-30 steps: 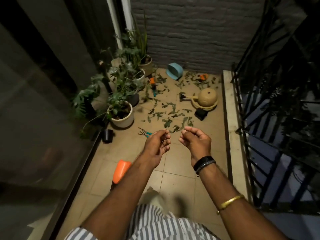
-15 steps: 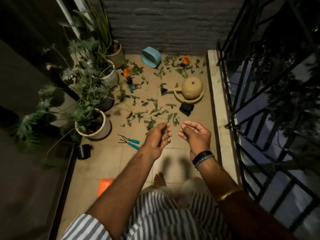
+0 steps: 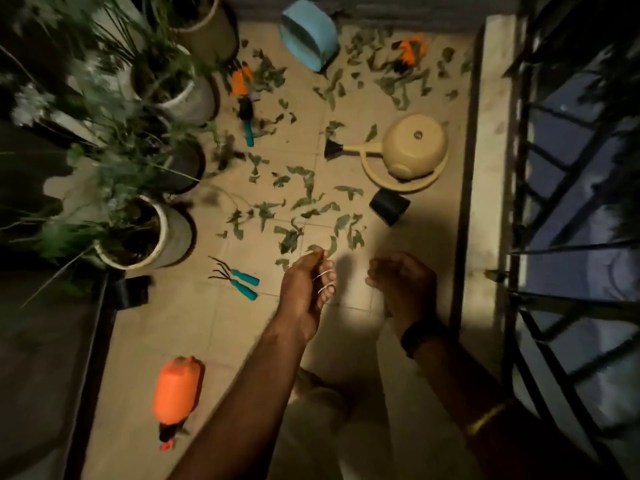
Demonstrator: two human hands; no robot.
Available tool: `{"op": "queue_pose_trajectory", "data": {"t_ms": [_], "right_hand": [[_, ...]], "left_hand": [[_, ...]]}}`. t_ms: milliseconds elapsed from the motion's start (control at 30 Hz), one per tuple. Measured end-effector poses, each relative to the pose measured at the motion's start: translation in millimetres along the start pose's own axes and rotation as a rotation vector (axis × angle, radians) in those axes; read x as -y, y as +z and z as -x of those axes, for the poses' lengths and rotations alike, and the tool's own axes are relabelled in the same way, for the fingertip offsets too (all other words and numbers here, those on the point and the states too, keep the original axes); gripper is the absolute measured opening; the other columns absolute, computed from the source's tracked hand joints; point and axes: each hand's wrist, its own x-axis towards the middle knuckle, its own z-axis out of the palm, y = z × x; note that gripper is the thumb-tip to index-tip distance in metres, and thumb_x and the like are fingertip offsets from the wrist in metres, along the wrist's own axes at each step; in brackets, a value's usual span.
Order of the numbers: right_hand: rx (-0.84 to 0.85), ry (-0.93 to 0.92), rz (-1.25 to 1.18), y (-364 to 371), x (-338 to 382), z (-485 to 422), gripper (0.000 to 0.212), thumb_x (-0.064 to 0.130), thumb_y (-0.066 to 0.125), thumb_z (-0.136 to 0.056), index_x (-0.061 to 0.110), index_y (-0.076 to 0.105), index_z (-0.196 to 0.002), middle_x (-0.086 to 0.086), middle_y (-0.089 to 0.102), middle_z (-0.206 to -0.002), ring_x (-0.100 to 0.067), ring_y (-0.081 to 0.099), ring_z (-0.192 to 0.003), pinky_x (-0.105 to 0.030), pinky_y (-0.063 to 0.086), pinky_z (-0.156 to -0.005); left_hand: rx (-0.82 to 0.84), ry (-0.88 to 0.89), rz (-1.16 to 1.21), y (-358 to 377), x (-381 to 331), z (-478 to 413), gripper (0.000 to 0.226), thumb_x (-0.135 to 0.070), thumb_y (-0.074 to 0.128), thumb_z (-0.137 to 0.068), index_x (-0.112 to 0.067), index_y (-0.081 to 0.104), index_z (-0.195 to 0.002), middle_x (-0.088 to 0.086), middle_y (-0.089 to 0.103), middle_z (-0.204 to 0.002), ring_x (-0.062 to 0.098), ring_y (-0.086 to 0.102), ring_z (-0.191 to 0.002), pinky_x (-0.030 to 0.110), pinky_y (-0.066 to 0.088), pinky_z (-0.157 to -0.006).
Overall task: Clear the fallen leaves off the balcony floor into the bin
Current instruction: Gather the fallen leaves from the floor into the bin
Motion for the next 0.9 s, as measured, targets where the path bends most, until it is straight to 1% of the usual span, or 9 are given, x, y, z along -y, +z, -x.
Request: {"op": "queue_pose_trajectory", "data": {"t_ms": [167, 333, 400, 500, 567, 633, 767, 833, 900], "right_hand": [[0.086, -0.016, 0.103, 3, -74, -138, 0.018, 0.004, 0.073, -0.083, 0.022, 0.075, -0.085, 0.004, 0.075, -0.08, -0.012, 0.072, -0.074, -0.042, 0.062, -0.072], [0.127, -0.082, 0.213, 11, -185, -276, 0.029, 0.002, 0.071, -0.086, 0.03, 0.07, -0.079, 0.008, 0.074, -0.073, -0.014, 0.071, -0.074, -0.033, 0.06, -0.067], [0.145, -0.096, 0.28, 16, -233, -325, 0.025, 0.004, 0.071, -0.086, 0.028, 0.069, -0.081, 0.007, 0.072, -0.078, -0.018, 0.071, -0.079, -0.032, 0.06, -0.067], [0.138, -0.1, 0.397, 26, -300, -386, 0.013, 0.005, 0.07, -0.087, 0.016, 0.071, -0.094, 0.008, 0.067, -0.078, -0.013, 0.067, -0.073, -0.017, 0.053, -0.056], [0.106, -0.115, 0.495, 34, -336, -418, 0.02, 0.01, 0.072, -0.085, 0.012, 0.071, -0.105, 0.006, 0.066, -0.084, -0.011, 0.064, -0.079, -0.018, 0.05, -0.06], [0.097, -0.23, 0.597, 44, -363, -442, 0.029, 0.021, 0.077, -0.083, 0.011, 0.069, -0.109, 0.0, 0.066, -0.096, -0.014, 0.061, -0.087, -0.023, 0.044, -0.069], [0.097, -0.48, 0.841, 64, -399, -466, 0.049, 0.053, 0.071, -0.082, 0.016, 0.057, -0.11, -0.007, 0.056, -0.108, -0.02, 0.052, -0.088, -0.028, 0.036, -0.07], [0.065, -0.588, 0.948, 74, -411, -470, 0.054, 0.056, 0.073, -0.076, 0.015, 0.055, -0.107, -0.008, 0.055, -0.105, -0.025, 0.054, -0.083, -0.03, 0.036, -0.064], [0.039, -0.719, 1.043, 76, -416, -473, 0.04, 0.043, 0.072, -0.077, 0.013, 0.058, -0.098, -0.011, 0.059, -0.096, -0.031, 0.058, -0.077, -0.032, 0.036, -0.058]], "left_hand": [[-0.061, -0.021, 0.015, 28, 55, -149, 0.012, -0.029, 0.059, -0.095, -0.019, 0.065, -0.099, -0.006, 0.064, -0.074, 0.009, 0.059, -0.063, 0.024, 0.042, -0.059], [-0.047, -0.04, 0.0, 34, 129, -297, 0.013, -0.03, 0.055, -0.098, -0.02, 0.065, -0.095, -0.007, 0.066, -0.077, 0.008, 0.06, -0.066, 0.023, 0.044, -0.062], [-0.046, -0.022, 0.011, 30, 154, -348, 0.015, -0.027, 0.053, -0.099, -0.02, 0.065, -0.092, -0.006, 0.066, -0.074, 0.007, 0.06, -0.064, 0.023, 0.044, -0.061], [-0.084, 0.01, 0.073, 26, 186, -412, 0.016, -0.022, 0.053, -0.1, -0.017, 0.063, -0.089, -0.004, 0.064, -0.072, 0.008, 0.062, -0.061, 0.021, 0.049, -0.055], [-0.126, 0.051, 0.148, 24, 204, -449, 0.014, -0.019, 0.052, -0.099, -0.016, 0.061, -0.089, -0.002, 0.061, -0.074, 0.01, 0.059, -0.063, 0.02, 0.048, -0.052], [-0.177, 0.104, 0.229, 21, 221, -476, 0.009, -0.017, 0.053, -0.097, -0.014, 0.061, -0.098, 0.0, 0.059, -0.078, 0.013, 0.056, -0.069, 0.022, 0.046, -0.053], [-0.275, 0.206, 0.266, 16, 253, -508, 0.027, -0.02, 0.055, -0.097, -0.007, 0.065, -0.118, 0.006, 0.067, -0.092, 0.015, 0.061, -0.079, 0.024, 0.048, -0.06], [-0.299, 0.275, 0.332, 17, 255, -522, 0.027, -0.018, 0.054, -0.097, -0.004, 0.063, -0.119, 0.007, 0.066, -0.092, 0.015, 0.061, -0.076, 0.021, 0.048, -0.058], [-0.357, 0.358, 0.344, 22, 248, -536, 0.024, -0.015, 0.053, -0.097, -0.001, 0.06, -0.114, 0.011, 0.062, -0.089, 0.018, 0.056, -0.074, 0.021, 0.048, -0.057]]}}
